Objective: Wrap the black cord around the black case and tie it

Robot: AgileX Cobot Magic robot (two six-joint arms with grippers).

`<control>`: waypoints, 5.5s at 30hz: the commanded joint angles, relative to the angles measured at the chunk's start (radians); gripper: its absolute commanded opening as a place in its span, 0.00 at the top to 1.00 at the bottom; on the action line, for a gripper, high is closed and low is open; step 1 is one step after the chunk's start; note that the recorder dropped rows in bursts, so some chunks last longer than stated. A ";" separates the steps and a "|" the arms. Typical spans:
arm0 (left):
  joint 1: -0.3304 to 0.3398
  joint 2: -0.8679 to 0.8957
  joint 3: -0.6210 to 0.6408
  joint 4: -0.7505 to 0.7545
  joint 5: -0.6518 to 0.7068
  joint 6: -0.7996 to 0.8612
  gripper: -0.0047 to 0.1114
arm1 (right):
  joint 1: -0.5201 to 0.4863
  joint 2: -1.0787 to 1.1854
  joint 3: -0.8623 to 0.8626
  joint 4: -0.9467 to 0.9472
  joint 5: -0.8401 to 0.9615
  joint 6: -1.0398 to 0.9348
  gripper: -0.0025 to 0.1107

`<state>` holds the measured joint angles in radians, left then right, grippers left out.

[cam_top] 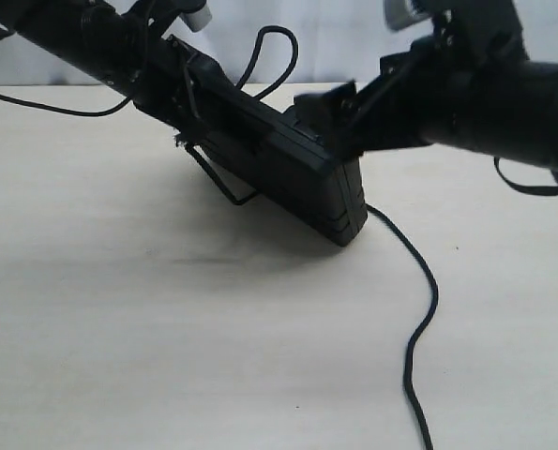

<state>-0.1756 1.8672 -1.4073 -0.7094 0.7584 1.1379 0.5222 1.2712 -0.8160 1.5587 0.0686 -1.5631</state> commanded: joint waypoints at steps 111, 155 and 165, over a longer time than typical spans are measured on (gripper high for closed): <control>0.060 0.021 0.149 -0.184 -0.016 0.593 0.96 | -0.226 0.422 -0.155 -1.609 0.987 0.603 0.55; 0.060 0.021 0.149 -0.156 0.048 0.593 0.96 | -0.077 0.515 0.100 -1.725 0.404 0.060 0.71; 0.060 0.021 0.149 -0.156 0.050 0.593 0.96 | -0.094 0.416 0.083 -1.519 0.413 0.076 0.94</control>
<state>-0.1149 1.9023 -1.2578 -0.8637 0.8011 1.7303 0.4423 1.7338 -0.7249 -0.0228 0.4887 -1.4943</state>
